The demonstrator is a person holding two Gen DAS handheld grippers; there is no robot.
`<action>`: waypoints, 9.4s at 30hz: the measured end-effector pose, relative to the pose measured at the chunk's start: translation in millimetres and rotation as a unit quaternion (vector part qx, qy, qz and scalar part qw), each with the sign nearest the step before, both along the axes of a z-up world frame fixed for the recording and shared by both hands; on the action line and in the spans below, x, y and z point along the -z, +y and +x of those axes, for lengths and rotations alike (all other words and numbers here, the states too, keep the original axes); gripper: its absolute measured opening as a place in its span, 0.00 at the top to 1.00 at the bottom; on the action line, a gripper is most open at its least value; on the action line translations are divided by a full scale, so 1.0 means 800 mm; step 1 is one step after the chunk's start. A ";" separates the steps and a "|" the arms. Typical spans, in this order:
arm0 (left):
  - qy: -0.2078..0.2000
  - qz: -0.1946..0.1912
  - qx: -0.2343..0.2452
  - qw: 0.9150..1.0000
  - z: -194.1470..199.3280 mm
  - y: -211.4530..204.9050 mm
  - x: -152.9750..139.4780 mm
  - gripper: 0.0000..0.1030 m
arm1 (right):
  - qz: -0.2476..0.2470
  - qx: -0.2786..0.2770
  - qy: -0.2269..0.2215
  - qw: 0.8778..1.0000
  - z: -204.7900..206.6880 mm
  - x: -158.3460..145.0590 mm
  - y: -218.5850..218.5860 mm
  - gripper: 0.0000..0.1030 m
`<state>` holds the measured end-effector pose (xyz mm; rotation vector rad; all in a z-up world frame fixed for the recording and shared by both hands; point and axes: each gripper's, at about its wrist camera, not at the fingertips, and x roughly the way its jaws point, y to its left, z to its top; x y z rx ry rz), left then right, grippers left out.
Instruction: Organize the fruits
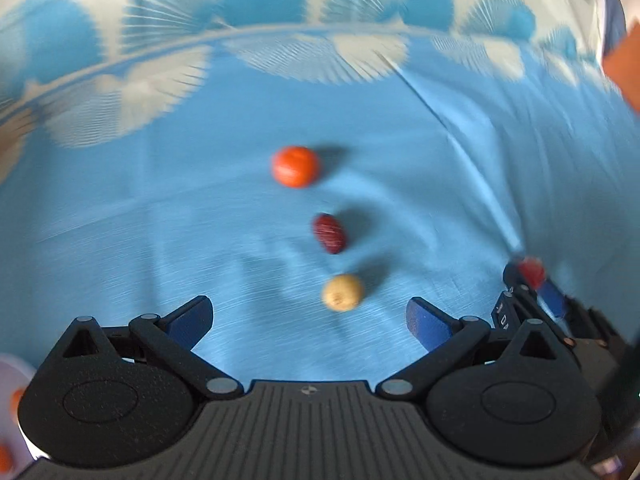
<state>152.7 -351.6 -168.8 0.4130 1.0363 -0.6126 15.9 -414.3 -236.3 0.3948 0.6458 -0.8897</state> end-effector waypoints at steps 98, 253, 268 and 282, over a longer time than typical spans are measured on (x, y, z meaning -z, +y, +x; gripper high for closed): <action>-0.062 -0.043 -0.232 0.970 -0.171 0.477 -0.204 0.73 | -0.012 -0.409 -0.062 0.911 -0.164 -0.272 0.340 0.70; -0.069 0.045 -0.039 0.996 0.113 -0.063 0.033 0.00 | -0.019 -0.012 -0.027 0.999 0.070 0.007 -0.034 0.79; -0.078 -0.029 -0.058 0.995 0.057 0.027 -0.050 0.63 | -0.053 0.018 -0.073 0.996 0.047 -0.024 -0.021 0.80; -0.082 -0.009 -0.163 0.983 -0.109 0.309 -0.190 0.63 | -0.031 -0.217 -0.113 0.969 -0.107 -0.193 0.140 0.80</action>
